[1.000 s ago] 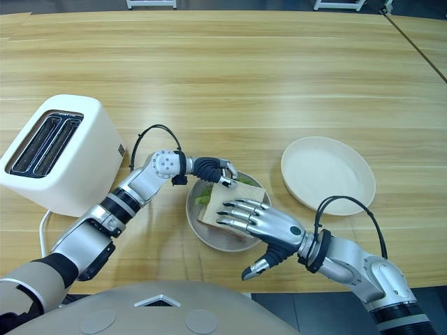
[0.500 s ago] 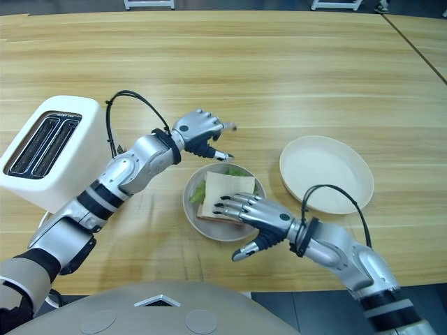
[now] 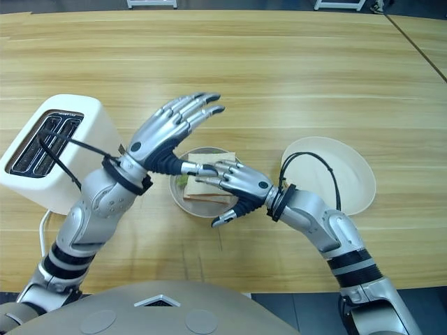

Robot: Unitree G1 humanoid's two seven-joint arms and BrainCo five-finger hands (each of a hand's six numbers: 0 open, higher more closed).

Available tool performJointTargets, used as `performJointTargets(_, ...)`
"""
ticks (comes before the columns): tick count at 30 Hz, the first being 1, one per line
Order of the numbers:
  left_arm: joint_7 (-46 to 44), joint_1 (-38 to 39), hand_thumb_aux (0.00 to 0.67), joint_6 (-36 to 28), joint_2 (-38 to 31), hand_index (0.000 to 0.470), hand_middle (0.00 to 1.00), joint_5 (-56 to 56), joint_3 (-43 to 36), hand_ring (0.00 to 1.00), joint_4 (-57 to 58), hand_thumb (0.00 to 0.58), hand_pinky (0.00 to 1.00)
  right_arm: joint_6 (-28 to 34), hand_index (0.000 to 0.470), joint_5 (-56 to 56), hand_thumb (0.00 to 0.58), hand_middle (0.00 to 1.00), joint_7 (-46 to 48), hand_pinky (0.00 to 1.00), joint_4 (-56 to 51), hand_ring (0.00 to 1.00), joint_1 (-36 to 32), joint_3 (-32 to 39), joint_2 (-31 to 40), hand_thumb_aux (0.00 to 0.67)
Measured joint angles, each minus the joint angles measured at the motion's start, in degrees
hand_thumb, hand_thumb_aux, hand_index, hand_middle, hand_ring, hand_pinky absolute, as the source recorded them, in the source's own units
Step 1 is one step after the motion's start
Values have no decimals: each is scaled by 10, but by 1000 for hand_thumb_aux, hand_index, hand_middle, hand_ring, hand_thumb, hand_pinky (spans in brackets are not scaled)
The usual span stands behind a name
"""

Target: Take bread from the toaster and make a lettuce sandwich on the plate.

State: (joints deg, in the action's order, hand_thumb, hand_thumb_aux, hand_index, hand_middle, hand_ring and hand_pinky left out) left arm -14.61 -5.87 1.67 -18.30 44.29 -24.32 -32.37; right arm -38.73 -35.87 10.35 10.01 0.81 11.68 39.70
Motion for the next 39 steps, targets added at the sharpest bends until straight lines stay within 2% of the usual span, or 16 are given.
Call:
performJointTargets(1,-5,20,670,0,-2,470,561,-19,8,561,-16,580,561,3,428,22,575,0,-4,0,26,0,9,-13,-6,610)
performJointTargets(2,-14,42,670,1,-6,470,1000,-43,14,1000,-34,580,1000,11,470,56,580,0,0,0,55,0,22,-22,-9,670)
performJointTargets(3,-22,55,670,1,-10,470,1000,-57,17,1000,-43,580,1000,17,470,78,580,502,5,502,71,502,31,-26,-8,670)
performJointTargets(4,-43,85,670,6,-25,470,1000,-96,18,1000,-63,580,1000,36,470,138,580,957,28,957,106,957,54,-29,-2,670)
performJointTargets(5,-63,113,670,13,-43,470,1000,-129,17,1000,-77,580,1000,48,470,186,580,1000,53,1000,135,1000,81,-29,10,670)
performJointTargets(7,-116,177,670,27,-93,470,1000,-202,17,1000,-102,580,1000,66,470,269,580,1000,111,1000,184,1000,148,-24,54,670)
performJointTargets(10,-177,239,670,38,-154,470,1000,-246,6,1000,-104,580,1000,76,470,291,580,1000,173,1000,194,1000,212,-19,97,670)
performJointTargets(14,-225,264,670,39,-201,470,1000,-160,-51,1000,-25,580,1000,78,470,217,580,1000,212,1000,163,1000,259,11,112,670)
performJointTargets(17,-223,259,670,36,-206,470,1000,-86,-67,1000,22,580,1000,85,470,106,580,1000,188,1000,123,1000,261,21,90,670)
performJointTargets(19,-202,233,670,41,-191,470,1000,-38,-81,1000,47,580,1000,95,470,14,580,1000,149,1000,90,1000,241,34,63,670)
performJointTargets(23,-119,143,670,34,-137,470,1000,73,-95,1000,135,580,1000,111,470,-101,580,1000,59,1000,48,1000,175,51,13,670)
performJointTargets(26,-42,43,670,8,-89,470,1000,163,-102,1000,249,580,1000,152,470,-187,580,1000,-3,1000,-19,1000,79,75,-40,670)
performJointTargets(33,62,-143,670,-55,-17,470,1000,213,-94,1000,482,580,1000,253,470,-280,580,1000,-125,1000,-252,1000,-134,129,-144,670)
performJointTargets(35,78,-169,670,-61,-12,470,1000,209,-88,1000,509,580,1000,266,470,-281,580,1000,-148,1000,-297,1000,-170,134,-153,670)
performJointTargets(39,83,-158,670,-60,-18,470,1000,195,-85,1000,491,580,1000,273,470,-272,580,1000,-159,1000,-300,1000,-174,138,-150,670)
